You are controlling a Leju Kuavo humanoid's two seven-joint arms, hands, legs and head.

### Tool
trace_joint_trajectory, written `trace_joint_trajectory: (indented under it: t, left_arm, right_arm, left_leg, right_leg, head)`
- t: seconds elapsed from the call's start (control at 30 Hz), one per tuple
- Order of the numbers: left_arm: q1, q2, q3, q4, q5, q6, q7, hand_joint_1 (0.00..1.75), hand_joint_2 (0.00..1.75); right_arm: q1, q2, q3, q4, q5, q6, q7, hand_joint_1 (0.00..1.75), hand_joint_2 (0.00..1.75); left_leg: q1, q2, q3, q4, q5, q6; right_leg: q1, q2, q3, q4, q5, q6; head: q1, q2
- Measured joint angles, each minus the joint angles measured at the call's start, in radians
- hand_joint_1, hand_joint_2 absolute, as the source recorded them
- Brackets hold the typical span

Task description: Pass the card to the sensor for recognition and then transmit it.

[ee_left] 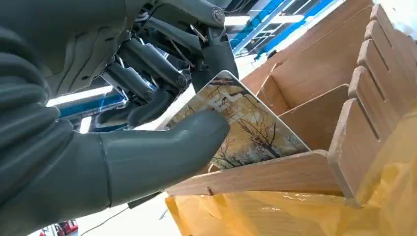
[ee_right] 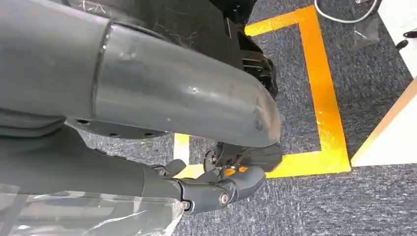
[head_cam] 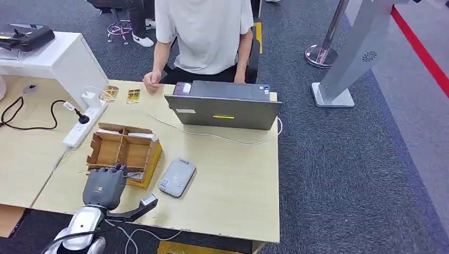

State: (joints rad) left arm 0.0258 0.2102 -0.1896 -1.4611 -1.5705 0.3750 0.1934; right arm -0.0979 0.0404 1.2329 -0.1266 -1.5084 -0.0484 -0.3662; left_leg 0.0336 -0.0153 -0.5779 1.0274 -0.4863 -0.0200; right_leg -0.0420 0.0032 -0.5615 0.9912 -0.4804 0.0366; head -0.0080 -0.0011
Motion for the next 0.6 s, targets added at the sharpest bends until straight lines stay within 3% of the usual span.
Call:
trace_joint_trajectory:
  t: [0.1,0.23,0.47,0.6]
  left_arm:
    - [0.004,-0.008,0.016,0.000,0.000,0.015,-0.016,1.75,1.75]
    - [0.011,-0.005,0.017,-0.017,0.000,0.042,0.032,1.75,1.75]
    - [0.015,0.004,0.017,-0.161,0.000,0.004,0.056,1.75,1.75]
    - [0.012,0.010,0.003,-0.261,-0.002,-0.014,0.035,1.75,1.75]
  right_arm:
    - [0.000,0.000,0.001,0.000,-0.001,0.001,0.000,0.00,0.00]
    - [0.000,0.000,0.006,0.000,-0.001,0.000,-0.001,0.00,0.00]
    - [0.000,0.000,0.006,0.000,-0.001,-0.001,-0.003,0.00,0.00]
    - [0.000,0.000,0.002,0.000,-0.001,-0.004,-0.007,0.00,0.00]
  left_leg:
    - [0.000,0.000,0.000,0.000,0.000,0.000]
    - [0.000,0.000,0.000,0.000,0.000,0.000]
    - [0.000,0.000,0.000,0.000,0.000,0.000]
    - [0.000,0.000,0.000,0.000,0.000,0.000]
  right_leg:
    - [0.000,0.000,0.000,0.000,0.000,0.000]
    - [0.000,0.000,0.000,0.000,0.000,0.000]
    - [0.000,0.000,0.000,0.000,0.000,0.000]
    - [0.000,0.000,-0.001,0.000,0.000,0.000]
  head:
    - [0.000,0.000]
    - [0.000,0.000]
    - [0.000,0.000]
    - [0.000,0.000]
